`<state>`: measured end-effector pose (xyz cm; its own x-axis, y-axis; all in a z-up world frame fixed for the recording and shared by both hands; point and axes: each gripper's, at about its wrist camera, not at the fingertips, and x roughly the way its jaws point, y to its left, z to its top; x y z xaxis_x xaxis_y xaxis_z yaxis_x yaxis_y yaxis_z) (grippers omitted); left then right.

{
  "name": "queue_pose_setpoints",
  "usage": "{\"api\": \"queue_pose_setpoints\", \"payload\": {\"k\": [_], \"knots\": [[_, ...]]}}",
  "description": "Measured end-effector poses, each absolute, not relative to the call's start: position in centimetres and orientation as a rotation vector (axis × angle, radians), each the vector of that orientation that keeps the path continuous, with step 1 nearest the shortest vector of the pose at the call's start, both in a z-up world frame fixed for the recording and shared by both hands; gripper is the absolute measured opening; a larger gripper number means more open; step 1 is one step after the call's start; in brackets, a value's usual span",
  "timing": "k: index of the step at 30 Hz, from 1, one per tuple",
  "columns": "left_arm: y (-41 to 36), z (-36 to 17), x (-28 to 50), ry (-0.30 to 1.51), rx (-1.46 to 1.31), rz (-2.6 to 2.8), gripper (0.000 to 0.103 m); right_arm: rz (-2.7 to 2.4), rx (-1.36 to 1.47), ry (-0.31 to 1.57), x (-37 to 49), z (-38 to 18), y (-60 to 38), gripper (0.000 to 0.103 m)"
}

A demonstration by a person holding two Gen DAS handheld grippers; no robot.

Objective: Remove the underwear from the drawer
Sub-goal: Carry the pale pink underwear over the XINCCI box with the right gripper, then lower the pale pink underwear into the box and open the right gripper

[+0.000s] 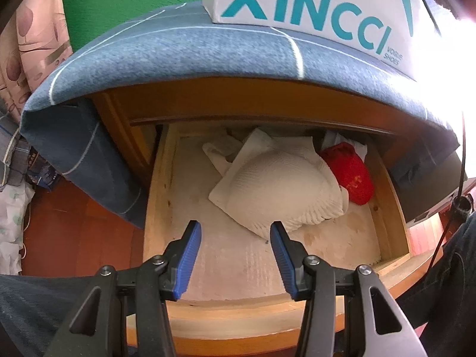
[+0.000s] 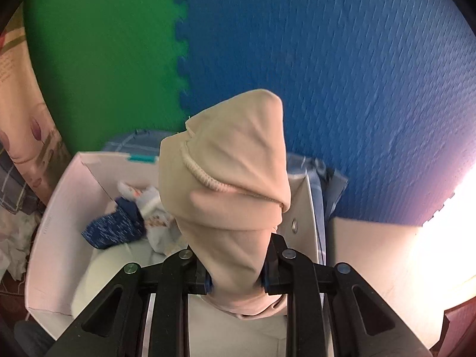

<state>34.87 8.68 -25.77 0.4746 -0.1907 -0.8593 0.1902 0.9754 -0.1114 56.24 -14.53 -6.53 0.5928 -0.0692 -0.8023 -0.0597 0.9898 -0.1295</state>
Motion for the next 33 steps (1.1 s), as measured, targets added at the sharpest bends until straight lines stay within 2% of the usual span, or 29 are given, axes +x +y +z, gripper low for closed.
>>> {"api": "queue_pose_setpoints", "payload": {"k": [11, 16, 23, 24, 28, 33], "knots": [[8.6, -26.0, 35.4, 1.072, -0.030, -0.245, 0.049, -0.005, -0.180, 1.083, 57.1, -10.5, -15.3, 0.028], [8.5, -26.1, 35.4, 1.082, -0.020, -0.251, 0.049, 0.036, -0.222, 1.174, 57.3, -12.1, -14.7, 0.042], [8.4, -26.1, 35.4, 1.079, -0.008, -0.248, 0.049, 0.029, -0.215, 1.184, 57.2, -12.3, -14.5, 0.072], [8.4, -26.1, 35.4, 1.079, -0.006, -0.247, 0.049, 0.035, -0.217, 1.183, 57.1, -12.3, -14.6, 0.072], [8.3, -26.3, 35.5, 1.082, 0.005, -0.243, 0.049, 0.065, -0.203, 1.193, 57.1, -12.2, -14.7, 0.082], [8.1, -26.5, 35.5, 1.085, 0.025, -0.241, 0.049, 0.160, -0.100, 1.194, 56.1, -11.0, -14.4, 0.086]]}}
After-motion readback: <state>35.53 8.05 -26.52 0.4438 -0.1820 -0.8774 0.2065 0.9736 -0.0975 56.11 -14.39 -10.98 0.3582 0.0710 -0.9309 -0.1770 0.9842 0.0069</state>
